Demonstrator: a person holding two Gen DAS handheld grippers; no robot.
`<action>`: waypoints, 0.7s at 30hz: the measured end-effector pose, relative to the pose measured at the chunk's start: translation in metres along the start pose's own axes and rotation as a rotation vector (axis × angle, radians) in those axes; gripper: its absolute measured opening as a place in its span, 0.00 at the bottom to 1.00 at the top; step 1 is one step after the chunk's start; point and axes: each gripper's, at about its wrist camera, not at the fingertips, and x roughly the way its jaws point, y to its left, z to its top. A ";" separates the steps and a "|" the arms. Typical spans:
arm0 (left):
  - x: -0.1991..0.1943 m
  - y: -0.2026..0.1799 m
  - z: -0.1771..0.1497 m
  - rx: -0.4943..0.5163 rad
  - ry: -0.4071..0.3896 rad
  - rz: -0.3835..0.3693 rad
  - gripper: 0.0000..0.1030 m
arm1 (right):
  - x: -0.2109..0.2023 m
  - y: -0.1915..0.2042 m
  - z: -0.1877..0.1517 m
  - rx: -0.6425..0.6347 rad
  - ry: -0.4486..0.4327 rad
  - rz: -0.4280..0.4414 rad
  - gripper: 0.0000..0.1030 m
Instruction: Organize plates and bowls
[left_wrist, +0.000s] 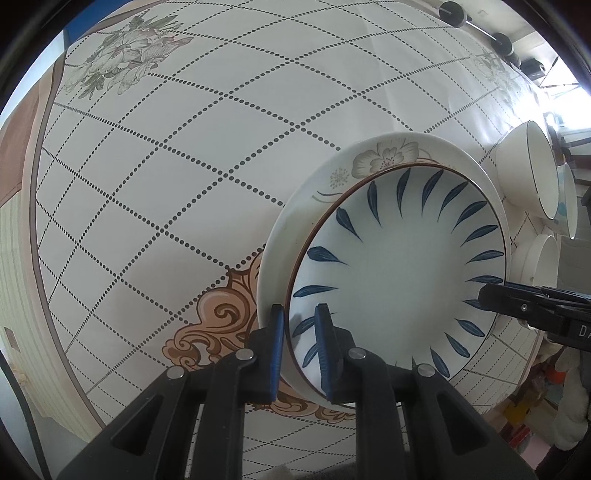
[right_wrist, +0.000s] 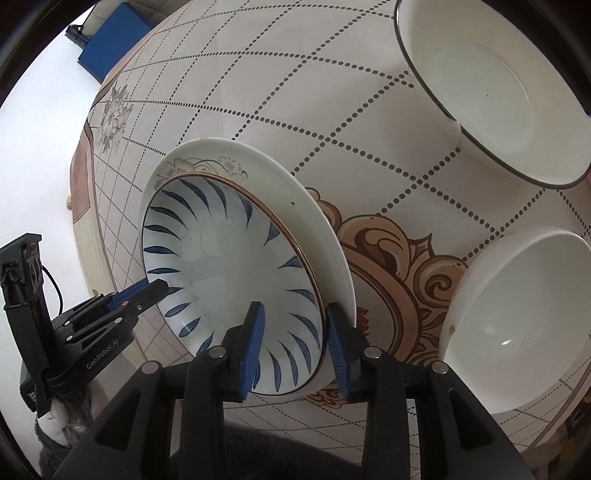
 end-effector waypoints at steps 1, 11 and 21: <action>-0.002 0.000 0.000 -0.003 -0.002 0.001 0.17 | -0.002 0.001 0.000 0.000 -0.003 0.007 0.45; -0.028 -0.006 -0.007 -0.015 -0.086 0.017 0.44 | -0.028 0.012 0.001 -0.042 -0.061 -0.062 0.78; -0.063 -0.010 -0.026 -0.033 -0.223 0.081 0.80 | -0.049 0.024 -0.045 -0.117 -0.201 -0.276 0.95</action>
